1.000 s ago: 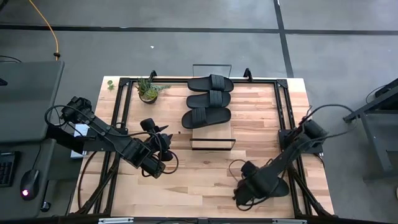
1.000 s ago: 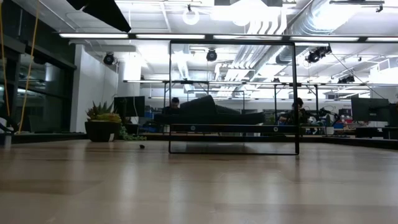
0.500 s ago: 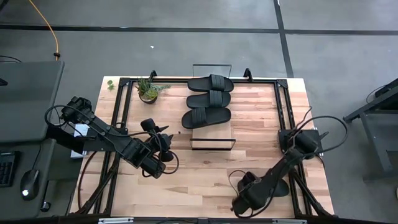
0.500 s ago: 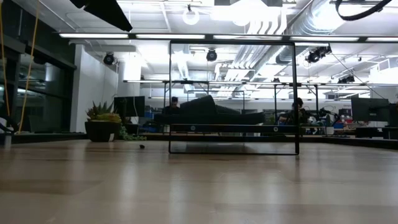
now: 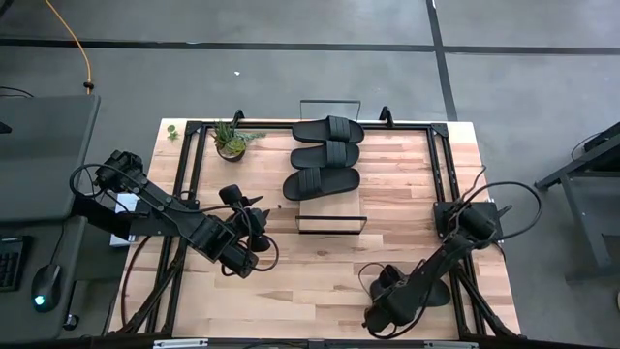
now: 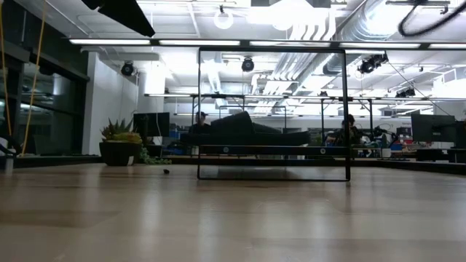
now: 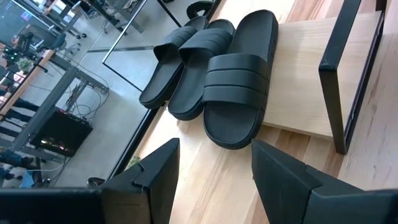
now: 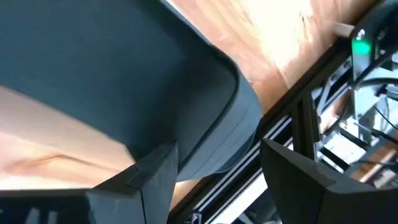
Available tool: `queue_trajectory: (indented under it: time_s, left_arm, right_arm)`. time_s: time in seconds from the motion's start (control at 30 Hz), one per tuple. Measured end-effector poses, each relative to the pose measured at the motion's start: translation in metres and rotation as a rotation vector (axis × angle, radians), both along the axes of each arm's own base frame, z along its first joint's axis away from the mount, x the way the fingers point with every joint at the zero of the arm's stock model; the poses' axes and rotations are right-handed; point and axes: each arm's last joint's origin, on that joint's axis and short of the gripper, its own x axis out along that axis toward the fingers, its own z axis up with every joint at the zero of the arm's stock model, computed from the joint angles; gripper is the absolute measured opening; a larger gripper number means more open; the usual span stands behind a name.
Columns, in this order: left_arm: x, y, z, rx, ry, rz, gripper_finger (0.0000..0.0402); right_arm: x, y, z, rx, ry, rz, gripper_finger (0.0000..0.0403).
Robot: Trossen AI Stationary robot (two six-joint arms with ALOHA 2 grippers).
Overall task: Pick and place slides into the shelf
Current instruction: Put the black slide on the shelf
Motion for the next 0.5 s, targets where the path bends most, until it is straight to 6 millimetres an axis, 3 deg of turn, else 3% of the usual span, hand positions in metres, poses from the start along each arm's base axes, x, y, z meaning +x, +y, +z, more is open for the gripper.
queue_trajectory:
  time_s: [0.5]
  left_arm:
    - [0.0,0.0,0.0,0.001,0.001,-0.001,0.0184]
  right_arm:
    - [-0.0026,-0.0023,-0.0113,-0.012,-0.006,0.003,0.0216]
